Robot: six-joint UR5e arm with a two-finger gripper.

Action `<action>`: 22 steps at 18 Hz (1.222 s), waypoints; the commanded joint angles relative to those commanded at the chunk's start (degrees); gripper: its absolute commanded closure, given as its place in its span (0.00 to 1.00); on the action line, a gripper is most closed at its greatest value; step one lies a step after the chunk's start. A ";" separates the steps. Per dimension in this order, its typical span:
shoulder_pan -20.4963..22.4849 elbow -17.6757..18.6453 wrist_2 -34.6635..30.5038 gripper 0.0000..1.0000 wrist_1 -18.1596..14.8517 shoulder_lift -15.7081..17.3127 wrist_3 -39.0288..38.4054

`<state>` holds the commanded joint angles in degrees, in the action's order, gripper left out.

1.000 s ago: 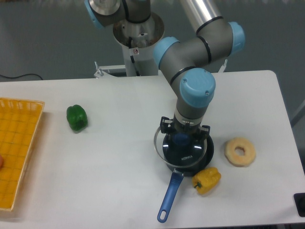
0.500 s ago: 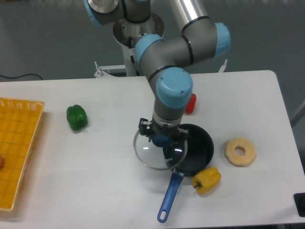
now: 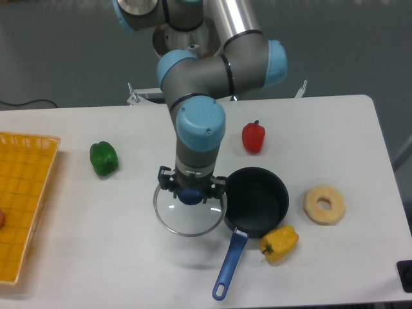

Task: Open the lid
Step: 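Lift the glass lid off the saucepan and move it aside, then carry the held lid further from the saucepan toward the green pepper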

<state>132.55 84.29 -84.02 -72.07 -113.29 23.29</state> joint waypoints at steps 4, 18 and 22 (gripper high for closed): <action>-1.58 -0.17 -0.27 0.46 0.79 0.35 0.09; -3.87 1.49 -1.50 0.46 2.73 -0.26 0.70; -3.87 1.49 -1.50 0.46 2.99 -0.18 0.79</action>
<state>128.67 85.78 -85.52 -69.08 -113.47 24.08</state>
